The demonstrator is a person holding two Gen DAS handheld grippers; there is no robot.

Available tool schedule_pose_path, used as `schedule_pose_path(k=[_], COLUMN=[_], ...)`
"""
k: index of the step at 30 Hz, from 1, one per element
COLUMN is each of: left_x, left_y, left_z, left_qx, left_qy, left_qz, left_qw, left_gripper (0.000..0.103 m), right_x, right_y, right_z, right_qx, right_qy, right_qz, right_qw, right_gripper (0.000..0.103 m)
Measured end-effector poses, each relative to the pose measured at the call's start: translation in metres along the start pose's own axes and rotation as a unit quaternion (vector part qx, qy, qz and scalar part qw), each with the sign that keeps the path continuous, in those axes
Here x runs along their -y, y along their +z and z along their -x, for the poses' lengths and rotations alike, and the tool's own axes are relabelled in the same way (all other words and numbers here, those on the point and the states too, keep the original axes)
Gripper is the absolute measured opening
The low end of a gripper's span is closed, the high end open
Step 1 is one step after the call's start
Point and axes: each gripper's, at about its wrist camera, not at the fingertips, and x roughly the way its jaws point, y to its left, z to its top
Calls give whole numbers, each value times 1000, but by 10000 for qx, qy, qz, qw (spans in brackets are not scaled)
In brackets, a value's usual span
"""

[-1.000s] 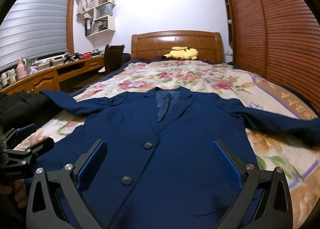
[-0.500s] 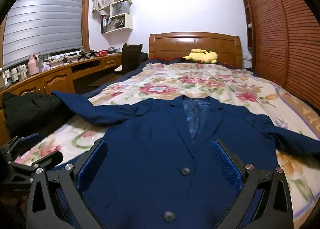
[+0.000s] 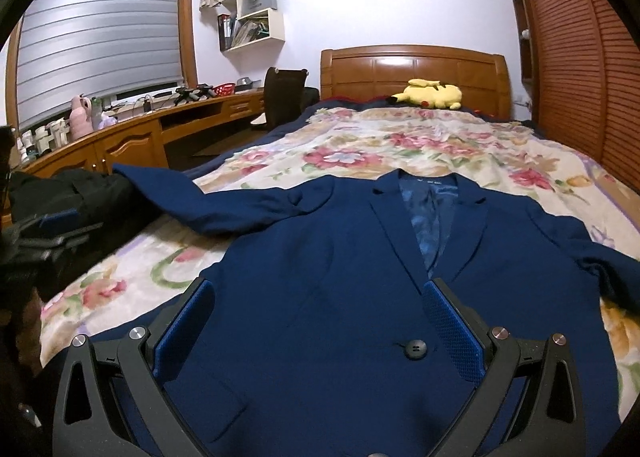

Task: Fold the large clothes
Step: 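Move the left tool to the jacket sleeve cuff and close on it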

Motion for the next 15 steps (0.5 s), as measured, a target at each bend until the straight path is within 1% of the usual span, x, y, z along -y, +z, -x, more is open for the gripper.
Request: schedule_pose_path(k=[4, 6, 9, 12, 14, 15], left_x=[-19, -27, -38, -50, -59, -66], left_y=[13, 20, 29, 39, 43, 45], left_z=[-14, -22, -33, -49, -62, -69], left_qx=[-131, -171, -237, -400, -542, -616], left_qy=[98, 77, 49, -4, -21, -22], left_qz=[-14, 1, 69, 169, 328, 445], left_qw=[9999, 9998, 9997, 9991, 9980, 9971], left_gripper=[103, 103, 103, 92, 75, 73], right_x=[-4, -3, -11, -17, -20, -20], right_y=[4, 4, 8, 8, 7, 7], right_z=[-3, -3, -7, -8, -7, -7], right_qx=[-30, -56, -41, -15, -9, -14], right_qy=[63, 95, 118, 123, 139, 147], right_qz=[78, 87, 130, 207, 252, 270], right_qw=[9999, 9999, 9998, 9997, 9996, 9995], right_gripper=[103, 103, 103, 103, 103, 103])
